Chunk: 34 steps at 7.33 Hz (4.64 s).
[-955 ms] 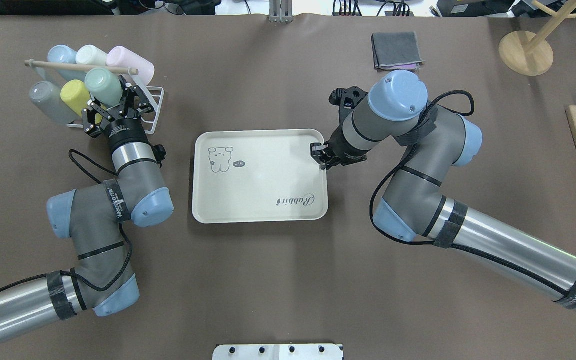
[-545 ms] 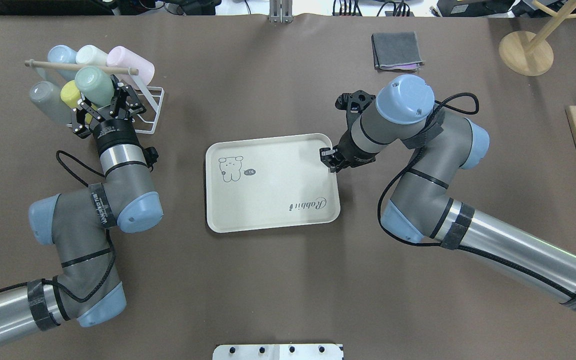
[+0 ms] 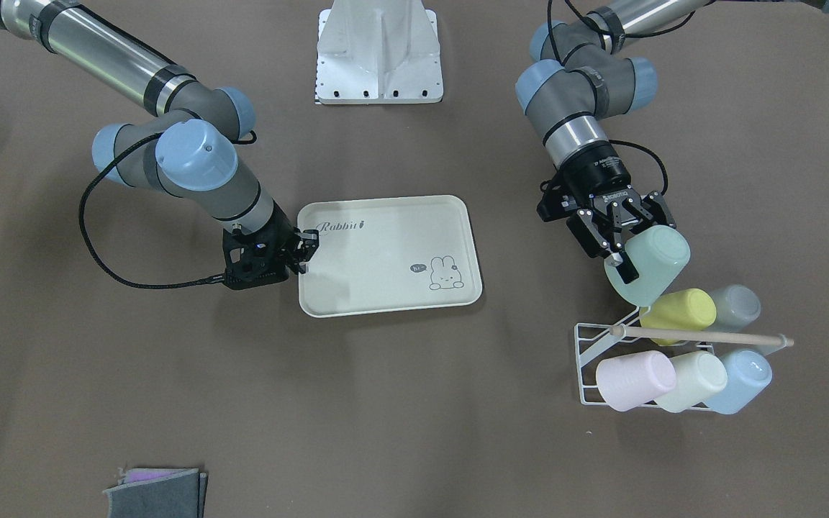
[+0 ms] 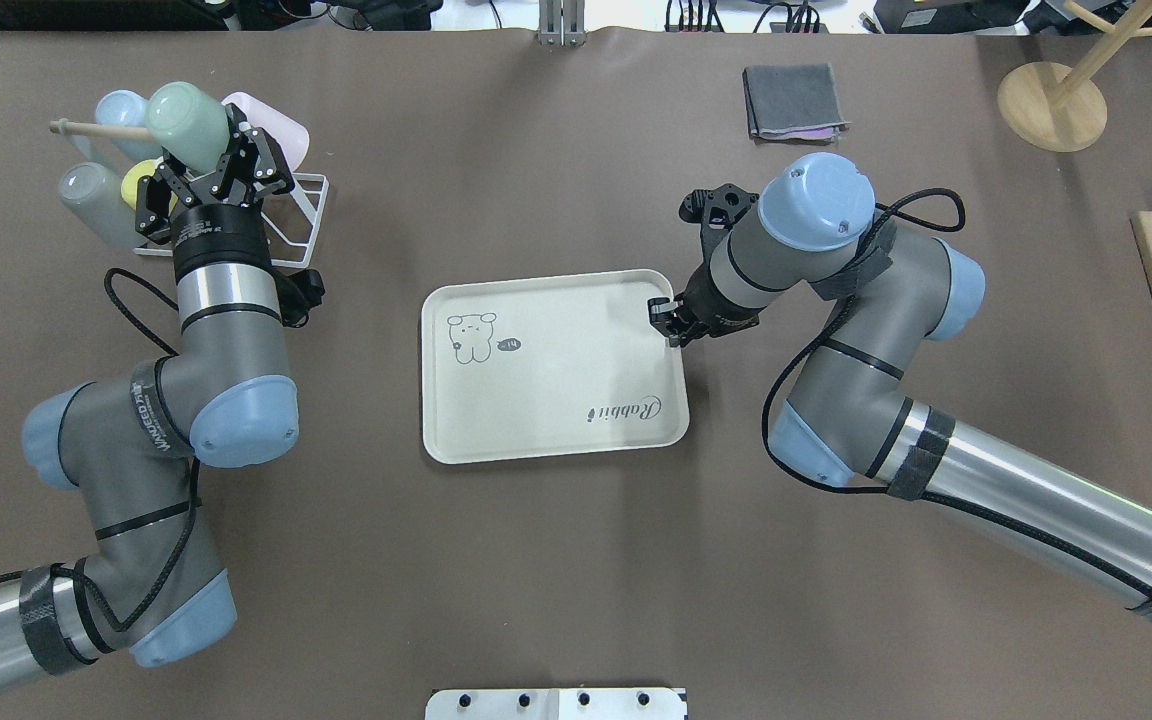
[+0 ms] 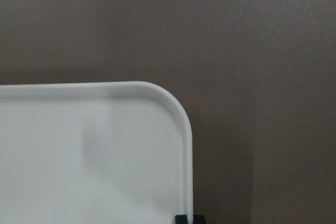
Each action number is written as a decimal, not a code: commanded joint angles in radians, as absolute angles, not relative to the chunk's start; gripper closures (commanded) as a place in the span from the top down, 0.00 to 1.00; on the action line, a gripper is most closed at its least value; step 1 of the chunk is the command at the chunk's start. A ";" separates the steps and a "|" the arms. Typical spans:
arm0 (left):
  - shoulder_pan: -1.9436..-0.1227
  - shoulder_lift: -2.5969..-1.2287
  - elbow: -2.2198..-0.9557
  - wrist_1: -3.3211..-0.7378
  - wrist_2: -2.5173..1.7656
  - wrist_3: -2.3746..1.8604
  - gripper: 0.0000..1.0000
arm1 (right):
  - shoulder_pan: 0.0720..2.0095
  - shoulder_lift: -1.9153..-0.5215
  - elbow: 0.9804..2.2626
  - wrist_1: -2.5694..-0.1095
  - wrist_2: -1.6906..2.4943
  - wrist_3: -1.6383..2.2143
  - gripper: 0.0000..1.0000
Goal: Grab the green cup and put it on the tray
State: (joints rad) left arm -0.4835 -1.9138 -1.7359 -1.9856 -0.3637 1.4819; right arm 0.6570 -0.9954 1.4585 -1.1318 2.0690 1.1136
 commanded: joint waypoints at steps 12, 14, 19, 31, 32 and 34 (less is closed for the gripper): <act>-0.499 -2.204 -1.383 -2.928 -1.525 -0.326 0.00 | 1.220 -1.516 1.837 -1.615 2.217 0.256 1.00; -0.451 -2.249 -1.233 -3.061 -1.525 -0.380 0.00 | 1.363 -1.682 1.847 -1.615 2.221 0.107 1.00; -0.394 -2.267 -1.109 -3.197 -1.513 -0.440 0.02 | 1.606 -1.806 1.752 -1.617 2.220 -0.245 1.00; -0.402 -2.310 -1.089 -3.100 -1.470 -0.354 0.98 | 1.609 -1.798 1.752 -1.608 2.293 -0.225 1.00; -0.402 -2.309 -1.091 -3.103 -1.470 -0.354 0.98 | 1.609 -1.798 1.752 -1.608 2.293 -0.225 1.00; -0.403 -2.309 -1.100 -3.106 -1.470 -0.353 0.98 | 1.609 -1.796 1.752 -1.608 2.293 -0.222 1.00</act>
State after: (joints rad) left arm -0.4023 -2.3088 -1.0940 -3.1042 -1.4696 -0.3540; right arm 1.6091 -1.7968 1.7518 -1.6076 2.2933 -0.2235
